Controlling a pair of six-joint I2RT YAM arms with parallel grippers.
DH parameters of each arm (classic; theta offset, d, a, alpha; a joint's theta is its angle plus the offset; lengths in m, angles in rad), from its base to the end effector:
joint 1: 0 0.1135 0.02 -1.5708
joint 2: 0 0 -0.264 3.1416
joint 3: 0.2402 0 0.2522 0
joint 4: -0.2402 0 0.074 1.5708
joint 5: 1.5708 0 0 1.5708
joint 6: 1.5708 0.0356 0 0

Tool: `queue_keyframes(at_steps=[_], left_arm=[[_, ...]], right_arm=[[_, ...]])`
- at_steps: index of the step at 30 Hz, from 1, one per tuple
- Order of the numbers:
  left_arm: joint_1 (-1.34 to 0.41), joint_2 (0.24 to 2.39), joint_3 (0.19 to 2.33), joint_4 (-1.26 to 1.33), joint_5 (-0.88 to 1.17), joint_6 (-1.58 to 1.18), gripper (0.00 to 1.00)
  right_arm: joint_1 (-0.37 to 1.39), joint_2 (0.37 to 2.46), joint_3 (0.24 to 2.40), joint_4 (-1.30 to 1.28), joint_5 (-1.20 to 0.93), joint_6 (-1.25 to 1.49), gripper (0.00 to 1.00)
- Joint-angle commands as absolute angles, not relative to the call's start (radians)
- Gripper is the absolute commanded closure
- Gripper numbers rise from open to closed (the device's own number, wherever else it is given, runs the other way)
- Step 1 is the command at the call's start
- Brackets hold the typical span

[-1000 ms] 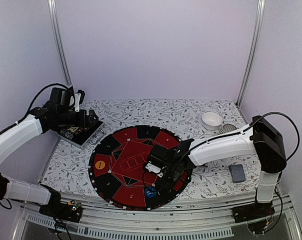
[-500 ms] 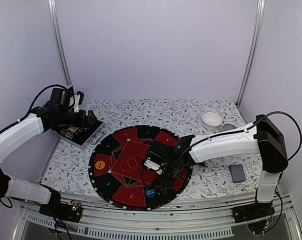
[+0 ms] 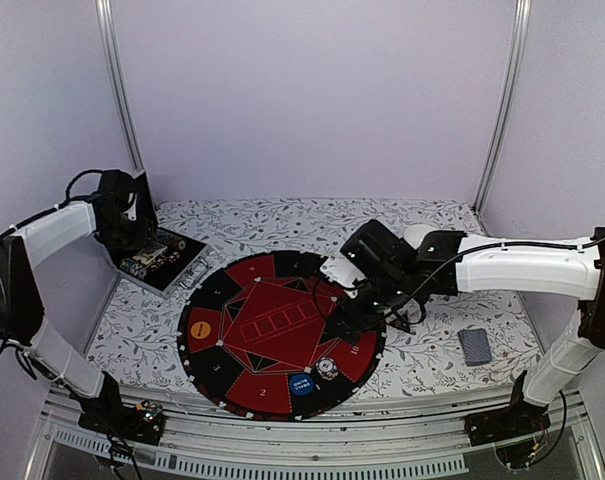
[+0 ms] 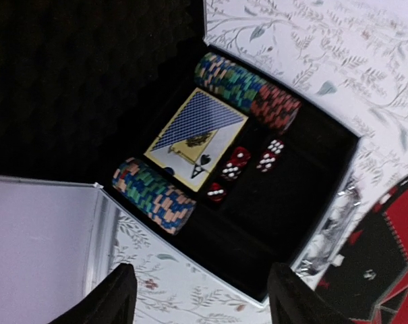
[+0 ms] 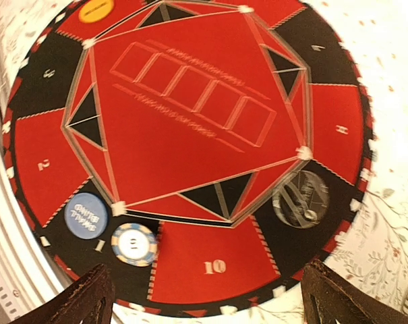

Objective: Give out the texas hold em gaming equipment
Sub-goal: Pick up the pile of poker chips from the chip case.

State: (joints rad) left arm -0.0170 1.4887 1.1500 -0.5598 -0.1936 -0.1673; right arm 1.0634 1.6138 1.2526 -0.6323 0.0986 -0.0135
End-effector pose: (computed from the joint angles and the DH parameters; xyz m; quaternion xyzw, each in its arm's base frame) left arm 0.3172 0.0015 0.2666 -0.1023 0.9346 0.0606 0.3353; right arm 0.1690 0.2967 0.2551 -0.4789 0.8292 0.1016 0.2697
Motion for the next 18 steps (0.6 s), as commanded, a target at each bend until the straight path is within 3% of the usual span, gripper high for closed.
queue_keyframes(at_steps=[1, 9, 18], left_arm=[[0.027, 1.618, 1.216, -0.68, -0.316, -0.105, 0.37], [0.041, 1.797, 1.307, -0.707, -0.346, -0.075, 0.57], [0.055, 1.885, 1.343, -0.693, -0.367, -0.045, 0.53]], right_arm=[[0.997, 1.533, 1.163, -0.541, 0.07, -0.064, 0.01], [0.961, 1.519, 1.098, -0.514, 0.075, -0.101, 0.01], [0.95, 1.541, 1.106, -0.505, 0.051, -0.098, 0.01]])
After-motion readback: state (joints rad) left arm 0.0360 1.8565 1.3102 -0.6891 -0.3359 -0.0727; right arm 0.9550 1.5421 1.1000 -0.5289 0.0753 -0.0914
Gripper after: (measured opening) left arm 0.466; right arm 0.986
